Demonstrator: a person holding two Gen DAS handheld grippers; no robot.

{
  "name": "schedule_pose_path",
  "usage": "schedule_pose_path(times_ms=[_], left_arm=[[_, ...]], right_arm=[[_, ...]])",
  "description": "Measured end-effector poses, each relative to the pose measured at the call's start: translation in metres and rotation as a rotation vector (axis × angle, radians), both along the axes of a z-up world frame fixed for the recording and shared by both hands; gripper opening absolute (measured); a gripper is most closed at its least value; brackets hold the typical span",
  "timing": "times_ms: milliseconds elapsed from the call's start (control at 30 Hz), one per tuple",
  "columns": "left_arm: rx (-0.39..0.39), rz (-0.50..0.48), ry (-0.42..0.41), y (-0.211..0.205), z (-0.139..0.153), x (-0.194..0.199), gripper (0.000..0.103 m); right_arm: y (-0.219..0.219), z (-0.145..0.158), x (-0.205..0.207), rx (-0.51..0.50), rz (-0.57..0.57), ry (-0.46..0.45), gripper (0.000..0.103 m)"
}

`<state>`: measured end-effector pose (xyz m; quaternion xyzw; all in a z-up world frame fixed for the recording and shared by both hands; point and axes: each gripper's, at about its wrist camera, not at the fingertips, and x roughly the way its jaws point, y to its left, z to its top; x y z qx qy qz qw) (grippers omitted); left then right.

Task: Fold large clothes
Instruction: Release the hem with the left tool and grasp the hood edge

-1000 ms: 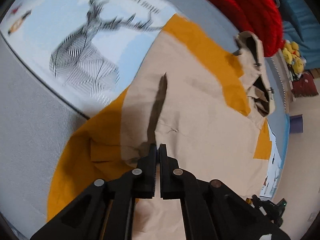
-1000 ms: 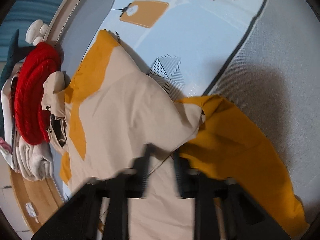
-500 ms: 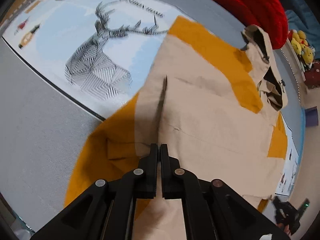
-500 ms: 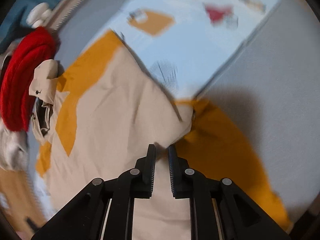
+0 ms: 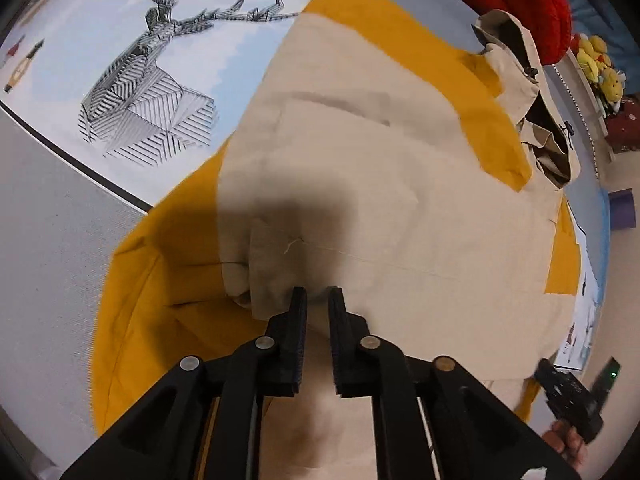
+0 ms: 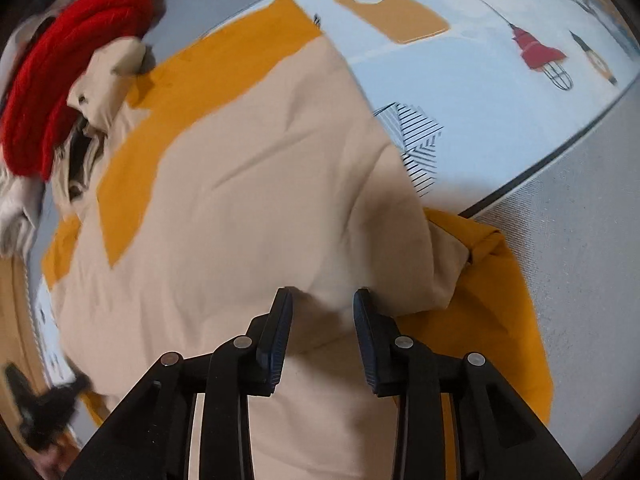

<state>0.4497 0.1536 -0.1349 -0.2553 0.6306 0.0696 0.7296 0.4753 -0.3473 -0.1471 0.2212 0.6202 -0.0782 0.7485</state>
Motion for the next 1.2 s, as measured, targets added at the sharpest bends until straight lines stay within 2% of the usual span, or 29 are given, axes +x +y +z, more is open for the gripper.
schedule_pose_path(times_ms=[67,133,200,233,267,333,400,467,533,567,633,733,800,900,1200], left_arm=[[0.059,-0.049,-0.066,-0.008,0.019,0.004,0.01],[0.09,-0.078,-0.116,-0.014,0.026,0.007,0.018],[0.084,-0.074,-0.064,-0.012,0.013,0.009,0.023],[0.058,-0.055,0.002,-0.009,-0.003,0.007,0.023],[0.037,-0.03,0.035,-0.006,-0.012,0.004,0.022],[0.025,0.011,0.03,-0.003,-0.011,0.002,0.022],[0.092,-0.021,-0.024,-0.009,0.009,0.004,0.022],[0.154,-0.053,-0.105,-0.017,0.031,0.004,0.024],[0.194,-0.081,-0.181,-0.028,0.053,0.002,0.027],[0.2,-0.09,-0.207,-0.031,0.059,0.002,0.029],[0.213,-0.11,-0.264,-0.039,0.071,-0.002,0.032],[0.242,-0.137,-0.342,-0.052,0.089,-0.003,0.038],[0.268,-0.146,-0.382,-0.053,0.097,-0.005,0.043],[0.303,-0.148,-0.433,-0.055,0.108,-0.01,0.047],[0.395,-0.157,-0.513,-0.065,0.114,-0.006,0.045]], right_arm=[[0.006,0.017,0.001,0.007,0.025,-0.061,0.033],[0.013,0.025,0.003,-0.009,0.07,-0.107,0.033],[0.018,0.018,0.005,-0.043,0.107,-0.079,0.033],[0.018,0.007,0.004,-0.043,0.11,-0.011,0.033],[0.017,0.0,0.0,-0.032,0.099,0.024,0.033],[0.018,0.007,-0.002,-0.058,0.104,0.012,0.033],[0.028,0.032,-0.001,-0.164,0.172,-0.067,0.033],[0.038,0.074,-0.002,-0.245,0.23,-0.223,0.033],[0.044,0.104,-0.006,-0.271,0.246,-0.337,0.033],[0.046,0.125,-0.012,-0.277,0.244,-0.421,0.033],[0.049,0.151,-0.019,-0.284,0.234,-0.529,0.034],[0.055,0.179,-0.03,-0.295,0.208,-0.645,0.034],[0.055,0.186,-0.031,-0.302,0.194,-0.667,0.034],[0.048,0.194,-0.037,-0.324,0.189,-0.663,0.034],[0.039,0.194,-0.049,-0.386,0.283,-0.563,0.034]])
